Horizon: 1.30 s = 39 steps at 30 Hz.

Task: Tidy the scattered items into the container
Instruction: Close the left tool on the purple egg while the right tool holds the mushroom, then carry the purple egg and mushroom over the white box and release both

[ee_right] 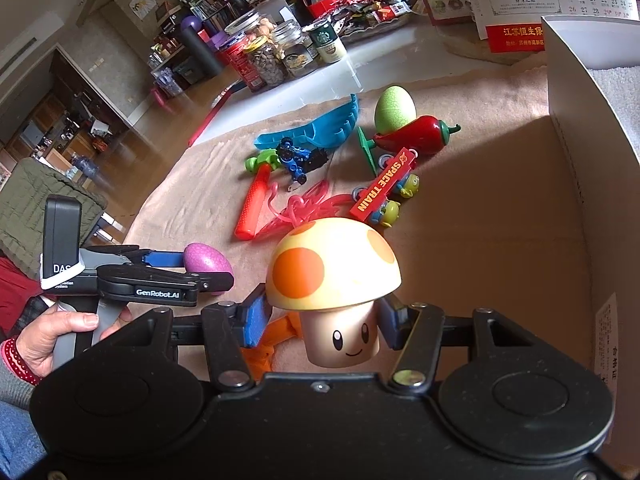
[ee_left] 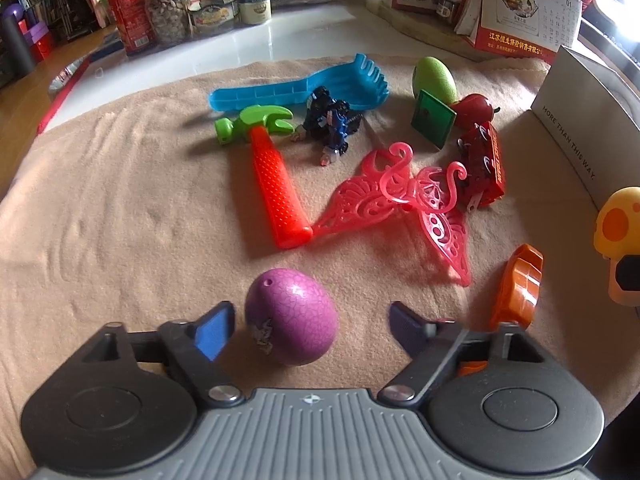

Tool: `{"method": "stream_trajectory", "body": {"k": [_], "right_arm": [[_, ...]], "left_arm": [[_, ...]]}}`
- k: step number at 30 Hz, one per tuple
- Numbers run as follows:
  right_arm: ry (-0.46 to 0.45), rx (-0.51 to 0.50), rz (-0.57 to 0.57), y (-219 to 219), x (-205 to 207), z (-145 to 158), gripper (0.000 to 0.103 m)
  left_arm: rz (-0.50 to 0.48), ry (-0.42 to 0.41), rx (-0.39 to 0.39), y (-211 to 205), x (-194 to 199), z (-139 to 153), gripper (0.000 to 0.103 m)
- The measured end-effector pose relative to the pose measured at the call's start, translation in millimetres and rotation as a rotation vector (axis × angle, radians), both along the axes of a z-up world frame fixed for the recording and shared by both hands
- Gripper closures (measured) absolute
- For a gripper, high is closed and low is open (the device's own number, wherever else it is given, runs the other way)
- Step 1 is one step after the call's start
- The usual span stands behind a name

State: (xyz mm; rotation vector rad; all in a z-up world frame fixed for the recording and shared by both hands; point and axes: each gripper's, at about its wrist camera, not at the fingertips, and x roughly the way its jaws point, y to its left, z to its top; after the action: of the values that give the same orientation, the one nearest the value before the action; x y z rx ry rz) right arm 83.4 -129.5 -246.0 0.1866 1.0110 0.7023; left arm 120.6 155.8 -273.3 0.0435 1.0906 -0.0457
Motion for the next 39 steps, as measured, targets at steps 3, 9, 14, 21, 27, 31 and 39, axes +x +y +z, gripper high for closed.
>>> {"method": "stream_trajectory", "body": {"k": [3,9,14,21,27,31,39], "right_arm": [[0.003,0.001,-0.002,0,-1,-1,0.049],[0.004,-0.006,-0.003,-1,-3,-1,0.049],[-0.007,-0.016,-0.004,-1,-6,3,0.049],[-0.039,-0.027,-0.007,-1,-12,19,0.049],[-0.096,-0.033,-0.026,-11,-23,49,0.049],[-0.146,-0.043,-0.053,-27,-32,74,0.049],[-0.229,-0.086,-0.169,-87,-43,121,0.049]], "left_arm": [[0.014,0.032,-0.026,3,2,-7,0.053],[0.053,0.031,-0.067,11,0,-7,0.053],[0.046,0.014,-0.027,7,-3,5,0.053],[0.0,-0.035,0.001,-8,-7,48,0.053],[-0.09,-0.103,0.051,-42,-6,102,0.053],[-0.171,-0.158,0.072,-77,-5,141,0.053],[-0.339,-0.257,0.077,-179,2,212,0.053]]}}
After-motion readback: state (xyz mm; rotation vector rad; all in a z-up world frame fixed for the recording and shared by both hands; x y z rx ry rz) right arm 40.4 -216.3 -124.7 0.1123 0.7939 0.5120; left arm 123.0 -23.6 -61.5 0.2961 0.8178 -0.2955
